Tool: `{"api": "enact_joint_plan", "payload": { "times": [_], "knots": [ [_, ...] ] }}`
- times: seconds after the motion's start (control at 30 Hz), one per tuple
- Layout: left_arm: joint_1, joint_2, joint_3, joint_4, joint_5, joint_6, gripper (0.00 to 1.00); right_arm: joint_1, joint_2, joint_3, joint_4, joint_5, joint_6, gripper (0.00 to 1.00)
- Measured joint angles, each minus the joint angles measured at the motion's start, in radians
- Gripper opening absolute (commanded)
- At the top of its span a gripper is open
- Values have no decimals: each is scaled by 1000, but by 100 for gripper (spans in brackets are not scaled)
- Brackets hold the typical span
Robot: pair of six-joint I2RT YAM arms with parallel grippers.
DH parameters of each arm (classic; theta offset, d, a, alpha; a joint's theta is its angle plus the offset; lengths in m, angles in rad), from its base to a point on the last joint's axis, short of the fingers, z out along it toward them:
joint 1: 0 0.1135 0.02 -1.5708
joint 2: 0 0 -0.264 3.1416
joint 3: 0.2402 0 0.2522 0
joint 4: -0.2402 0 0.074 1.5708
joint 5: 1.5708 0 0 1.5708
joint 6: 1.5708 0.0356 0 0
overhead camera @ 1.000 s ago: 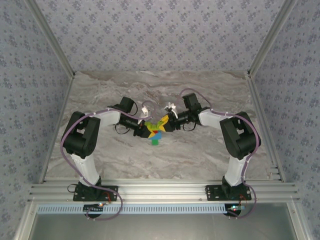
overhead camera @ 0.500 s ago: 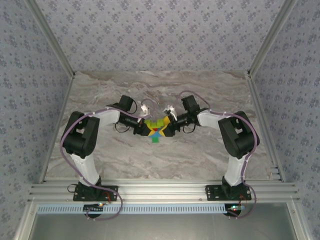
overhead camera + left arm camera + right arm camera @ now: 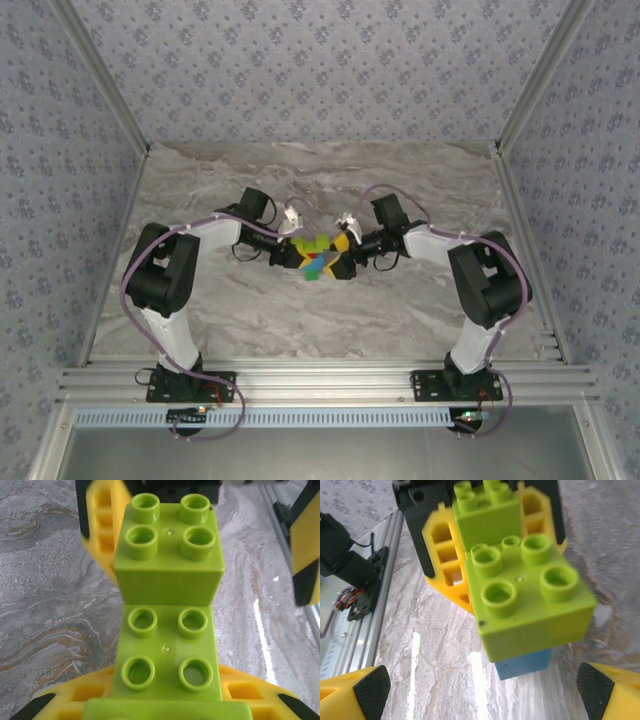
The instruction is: Assemble a carrot with lego
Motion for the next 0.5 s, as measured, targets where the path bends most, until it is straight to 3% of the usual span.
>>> {"api": "enact_joint_plan", "payload": {
  "times": [0.27,0.5],
  "knots": [
    [-79,-97,-107,156,-141,-34,24,-94,-321,-126,116,209,120,100],
    [-101,-164,-198,303,-246,-60,38,-103,-452,-197,154,335,178,100]
  ]
}}
